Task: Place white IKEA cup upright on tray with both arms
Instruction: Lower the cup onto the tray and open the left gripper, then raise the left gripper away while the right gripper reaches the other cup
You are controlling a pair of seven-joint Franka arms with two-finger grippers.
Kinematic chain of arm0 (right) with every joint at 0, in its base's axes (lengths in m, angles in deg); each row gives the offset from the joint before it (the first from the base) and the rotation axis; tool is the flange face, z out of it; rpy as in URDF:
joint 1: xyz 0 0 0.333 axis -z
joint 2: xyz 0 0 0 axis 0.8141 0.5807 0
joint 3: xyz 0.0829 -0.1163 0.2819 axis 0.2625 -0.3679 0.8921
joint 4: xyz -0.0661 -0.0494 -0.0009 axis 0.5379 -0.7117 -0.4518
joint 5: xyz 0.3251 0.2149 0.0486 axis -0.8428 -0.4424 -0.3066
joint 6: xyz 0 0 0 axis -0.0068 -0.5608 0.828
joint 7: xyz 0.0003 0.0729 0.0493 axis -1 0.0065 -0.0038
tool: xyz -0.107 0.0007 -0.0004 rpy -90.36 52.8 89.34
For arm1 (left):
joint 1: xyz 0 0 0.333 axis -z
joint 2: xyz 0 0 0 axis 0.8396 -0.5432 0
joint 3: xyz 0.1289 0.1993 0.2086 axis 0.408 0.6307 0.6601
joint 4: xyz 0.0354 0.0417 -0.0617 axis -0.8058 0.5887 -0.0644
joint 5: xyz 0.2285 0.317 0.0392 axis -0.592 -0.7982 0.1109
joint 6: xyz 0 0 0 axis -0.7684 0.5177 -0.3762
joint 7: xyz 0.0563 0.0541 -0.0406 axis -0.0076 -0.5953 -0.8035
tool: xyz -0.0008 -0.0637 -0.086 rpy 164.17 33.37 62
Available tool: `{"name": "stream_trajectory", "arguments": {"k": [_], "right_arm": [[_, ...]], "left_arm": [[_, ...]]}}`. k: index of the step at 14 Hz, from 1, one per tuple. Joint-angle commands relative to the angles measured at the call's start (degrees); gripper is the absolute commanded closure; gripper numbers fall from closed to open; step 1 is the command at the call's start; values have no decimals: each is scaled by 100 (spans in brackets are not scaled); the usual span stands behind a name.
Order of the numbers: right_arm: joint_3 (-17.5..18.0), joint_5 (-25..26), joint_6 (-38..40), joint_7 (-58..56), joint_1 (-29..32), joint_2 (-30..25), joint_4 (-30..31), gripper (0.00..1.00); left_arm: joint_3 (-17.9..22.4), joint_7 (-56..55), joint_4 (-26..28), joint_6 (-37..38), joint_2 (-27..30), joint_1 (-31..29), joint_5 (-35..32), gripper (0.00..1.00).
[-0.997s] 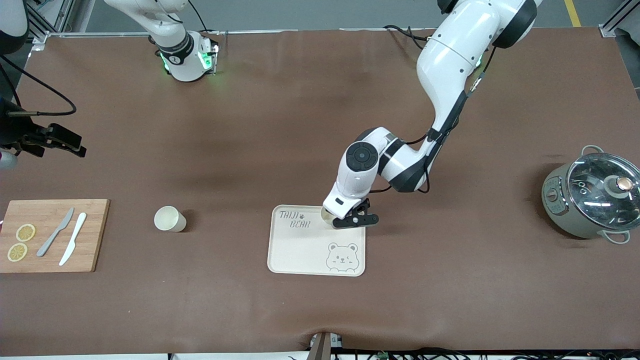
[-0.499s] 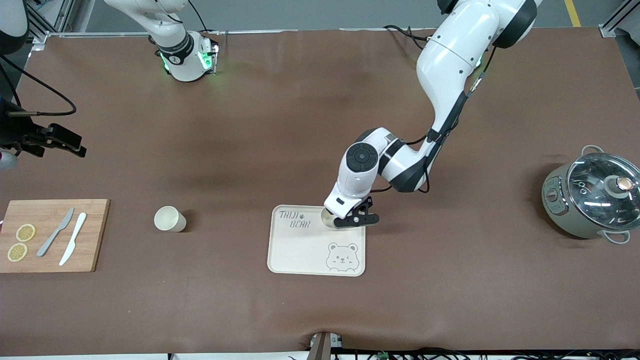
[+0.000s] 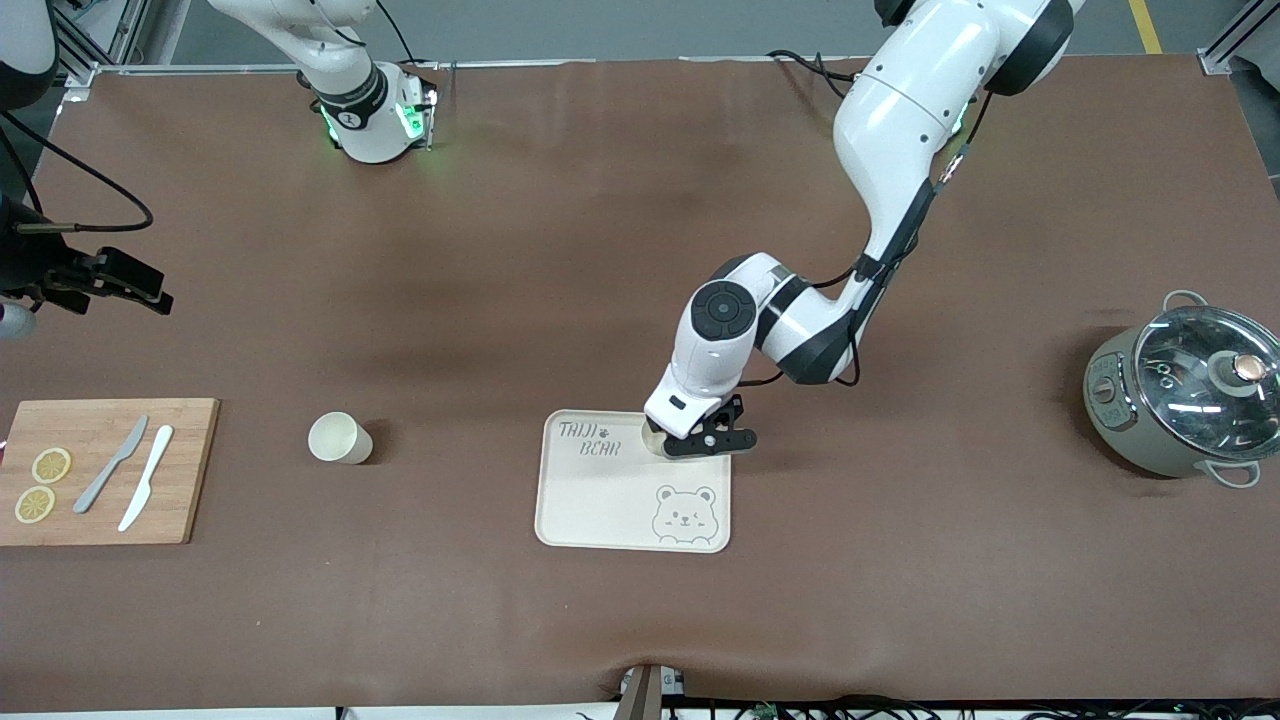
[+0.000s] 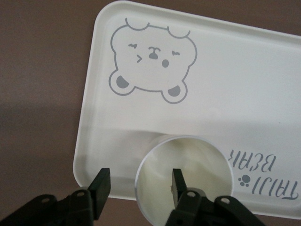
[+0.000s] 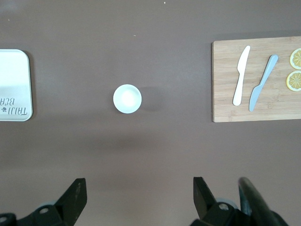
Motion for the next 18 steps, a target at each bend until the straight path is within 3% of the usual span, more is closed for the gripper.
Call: {"name": "stream_trajectory", "arguments": {"k": [1, 8, 16, 18], "right_arm": [[1, 17, -30, -61, -14, 48, -56, 0], [1, 192, -1329, -43, -41, 1189, -56, 0], [-8, 201, -2542, -69, -58, 2025, 268, 0], [-8, 201, -2911, -70, -58, 2078, 549, 0]], "left_arm": [[54, -55, -79, 172, 108, 57, -132, 38], [54, -29, -237, 716, 327, 13, -123, 33], [-34, 1006, -167, 1893, 1319, -504, -53, 27], [-26, 1542, -158, 2176, 1583, -689, 122, 11]]}}
